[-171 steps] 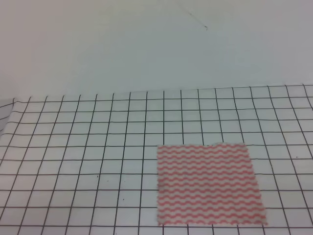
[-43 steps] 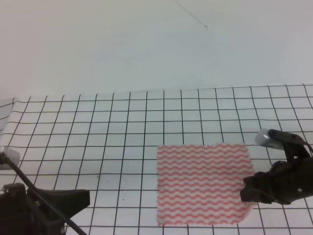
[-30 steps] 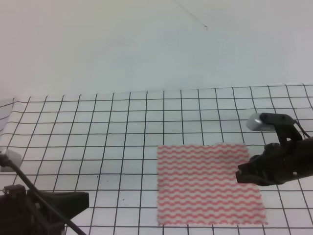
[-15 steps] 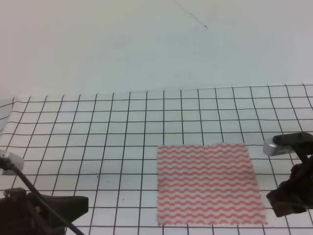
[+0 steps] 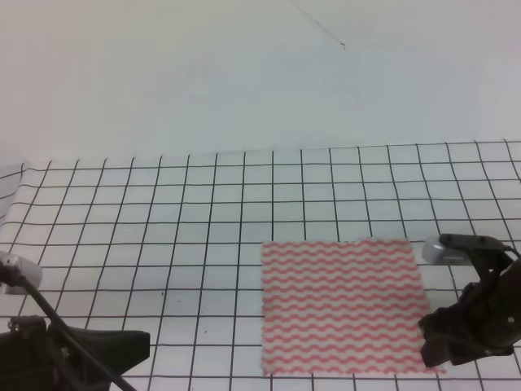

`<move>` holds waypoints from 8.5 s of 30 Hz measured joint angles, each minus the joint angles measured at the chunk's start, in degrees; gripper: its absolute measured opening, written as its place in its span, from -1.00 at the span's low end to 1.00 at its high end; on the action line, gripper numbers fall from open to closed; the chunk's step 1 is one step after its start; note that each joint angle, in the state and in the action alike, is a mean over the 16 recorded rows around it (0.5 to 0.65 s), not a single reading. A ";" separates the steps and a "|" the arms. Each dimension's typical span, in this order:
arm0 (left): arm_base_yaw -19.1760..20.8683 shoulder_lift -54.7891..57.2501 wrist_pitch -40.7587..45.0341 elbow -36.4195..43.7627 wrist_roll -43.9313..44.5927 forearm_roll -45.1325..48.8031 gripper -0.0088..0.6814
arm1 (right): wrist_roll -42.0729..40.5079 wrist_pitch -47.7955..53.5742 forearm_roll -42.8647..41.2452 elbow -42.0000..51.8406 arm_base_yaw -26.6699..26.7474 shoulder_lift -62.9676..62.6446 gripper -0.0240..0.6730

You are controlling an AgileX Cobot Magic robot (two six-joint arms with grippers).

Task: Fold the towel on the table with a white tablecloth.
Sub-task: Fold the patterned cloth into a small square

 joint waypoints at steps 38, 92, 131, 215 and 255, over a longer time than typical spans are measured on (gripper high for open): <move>0.00 -0.05 0.12 0.00 -0.66 0.02 -0.98 | -9.80 1.56 9.33 -3.85 -0.06 3.14 -0.91; 0.00 -0.13 0.04 0.00 -4.28 3.69 -0.98 | -17.45 -6.46 8.79 -20.31 -3.40 10.48 -0.31; -0.08 35.49 -4.32 -20.15 14.04 -10.98 -0.98 | -37.96 10.83 4.78 -34.83 3.31 16.09 -0.93; -0.08 38.74 1.50 -22.29 17.09 -12.97 -0.98 | -16.65 24.39 -22.42 -53.78 9.55 30.23 -0.93; -0.08 38.68 2.58 -22.29 17.82 -13.10 -0.98 | -15.06 26.01 -24.94 -53.78 6.71 28.73 -0.93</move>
